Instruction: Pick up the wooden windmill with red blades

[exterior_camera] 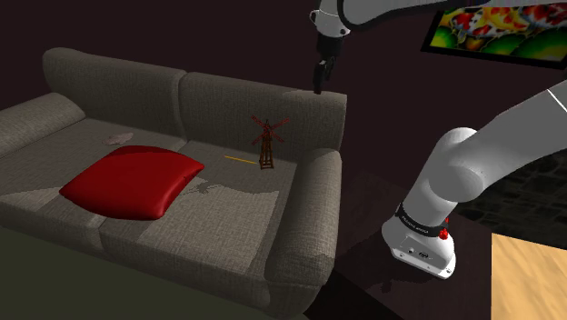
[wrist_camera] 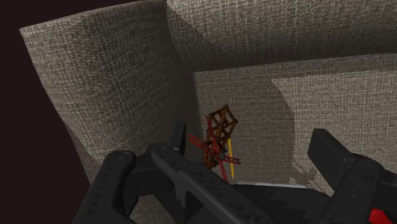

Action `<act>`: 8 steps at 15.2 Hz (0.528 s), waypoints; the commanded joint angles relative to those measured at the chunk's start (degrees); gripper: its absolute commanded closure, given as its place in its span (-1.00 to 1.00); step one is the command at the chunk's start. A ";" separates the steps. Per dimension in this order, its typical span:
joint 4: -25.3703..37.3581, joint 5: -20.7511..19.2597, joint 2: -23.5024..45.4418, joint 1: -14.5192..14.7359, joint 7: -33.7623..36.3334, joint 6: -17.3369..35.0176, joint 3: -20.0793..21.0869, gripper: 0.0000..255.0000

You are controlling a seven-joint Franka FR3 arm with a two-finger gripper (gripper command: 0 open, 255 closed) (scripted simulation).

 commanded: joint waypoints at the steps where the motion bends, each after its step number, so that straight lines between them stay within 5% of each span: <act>1: 0.54 -1.09 3.75 0.02 -0.01 2.78 0.36 -1.00; 8: 4.88 -5.95 18.35 -0.48 0.21 11.25 1.18 -1.00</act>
